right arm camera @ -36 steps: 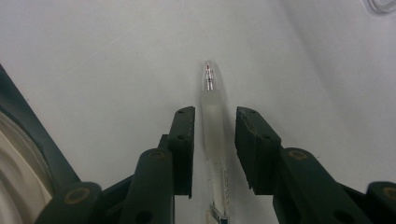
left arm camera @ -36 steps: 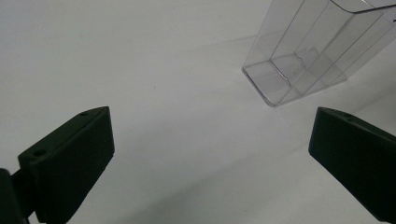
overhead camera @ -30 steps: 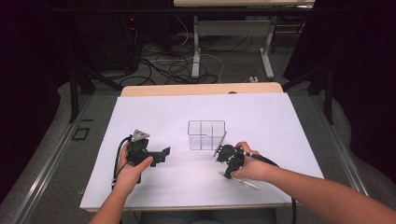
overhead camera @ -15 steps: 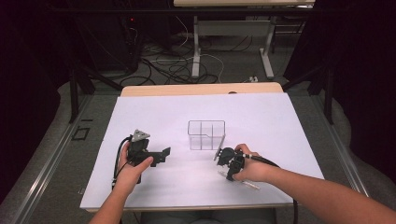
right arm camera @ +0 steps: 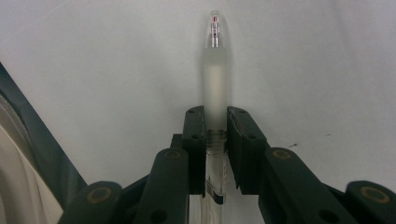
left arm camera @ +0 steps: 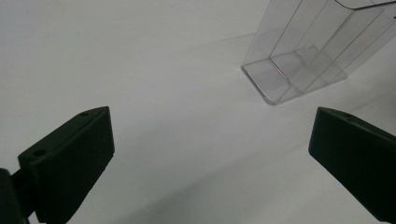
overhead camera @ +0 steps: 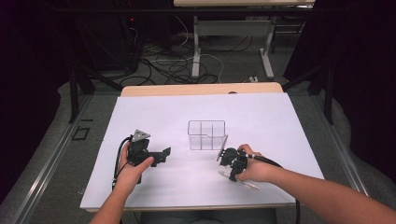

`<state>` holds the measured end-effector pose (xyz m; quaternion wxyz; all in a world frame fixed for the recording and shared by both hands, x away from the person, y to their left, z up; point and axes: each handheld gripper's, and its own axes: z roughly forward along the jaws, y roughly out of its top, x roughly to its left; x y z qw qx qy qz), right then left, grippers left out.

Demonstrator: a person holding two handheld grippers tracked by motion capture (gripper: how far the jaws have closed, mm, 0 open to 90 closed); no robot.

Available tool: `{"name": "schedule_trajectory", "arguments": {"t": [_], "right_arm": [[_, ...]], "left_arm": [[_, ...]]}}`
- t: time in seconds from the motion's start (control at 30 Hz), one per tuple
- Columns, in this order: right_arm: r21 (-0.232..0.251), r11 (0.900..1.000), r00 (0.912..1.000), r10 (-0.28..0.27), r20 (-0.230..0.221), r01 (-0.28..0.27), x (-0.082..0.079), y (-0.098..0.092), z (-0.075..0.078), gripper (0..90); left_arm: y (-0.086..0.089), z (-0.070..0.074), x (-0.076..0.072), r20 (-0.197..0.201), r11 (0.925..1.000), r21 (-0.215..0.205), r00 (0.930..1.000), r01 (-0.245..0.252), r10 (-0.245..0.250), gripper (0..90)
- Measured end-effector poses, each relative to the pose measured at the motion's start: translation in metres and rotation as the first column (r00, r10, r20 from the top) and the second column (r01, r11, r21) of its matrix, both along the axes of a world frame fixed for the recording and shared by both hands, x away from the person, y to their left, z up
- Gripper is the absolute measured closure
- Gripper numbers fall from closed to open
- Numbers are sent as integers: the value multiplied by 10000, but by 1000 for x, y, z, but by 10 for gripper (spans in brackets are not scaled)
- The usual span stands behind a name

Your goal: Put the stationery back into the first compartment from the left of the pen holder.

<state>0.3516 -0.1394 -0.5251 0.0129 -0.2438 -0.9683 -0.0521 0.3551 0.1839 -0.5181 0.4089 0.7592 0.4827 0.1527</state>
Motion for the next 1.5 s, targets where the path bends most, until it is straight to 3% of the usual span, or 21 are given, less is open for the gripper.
{"name": "schedule_trajectory", "arguments": {"t": [0.57, 0.63, 0.67, 0.7, 0.77, 0.83, 1.03, 1.07, 1.17, 1.2, 1.27, 1.3, 1.33, 1.5], "right_arm": [[-68, 9999, 9999, 122, -109, -123, 3, 1, 5, 796], [-64, 10000, 10000, 75, 63, -74, 3, 1, 7, 796], [-36, 10000, 10000, 70, 68, -70, 4, 0, 8, 796], [394, 9992, 9999, 10, -137, -5, 5, -1, 7, 796], [-271, 9996, 9998, -68, 197, 73, 4, 1, 13, 796], [179, 9998, 9999, -120, 96, 118, 6, -1, 12, 796], [384, 9989, 9994, -261, 237, 252, 9, 0, 20, 796], [675, 9971, 9993, -352, 159, 340, 10, -1, 20, 796], [777, 9959, 9978, -489, 440, 454, 11, 0, 25, 796], [1190, 9921, 9985, -447, 317, 407, 12, -1, 25, 796], [1136, 9921, 9963, -609, 608, 537, 12, 0, 31, 796], [1143, 9918, 9973, -614, 412, 564, 14, 0, 34, 796], [1507, 9863, 9957, -758, 525, 671, 14, 0, 35, 796], [2150, 9740, 9914, -932, 919, 716, 19, 1, 50, 796]], "left_arm": [[0, 0, 0, -2, 10000, 70, 10000, 66, -66, 2], [0, 0, 0, -1, 9999, 77, 10000, 67, -67, 2], [0, 0, 0, -18, 10000, 34, 10000, 41, -41, 2], [0, 0, 0, -44, 10000, 74, 10000, 36, -36, 2], [0, -1, 0, -37, 10000, 89, 10000, 26, -25, 1], [0, -1, 0, -36, 9999, 99, 10000, 49, -49, 2], [0, -2, 0, 22, 10000, 67, 10000, 23, -23, 2], [0, -1, 0, 1, 10000, 76, 10000, 22, -22, 2], [2, -2, 0, -13, 9999, 124, 10000, 77, -77, 2], [1, -2, 0, -66, 10000, 82, 10000, 31, -30, 2], [1, -2, 0, -53, 9999, 105, 10000, 33, -32, 2], [1, -3, 0, -52, 10000, 95, 10000, 19, -18, 2], [1, -3, -1, -33, 9999, 102, 10000, 36, -36, 2], [2, -2, -1, -3, 9999, 120, 10000, 73, -73, 2]]}}
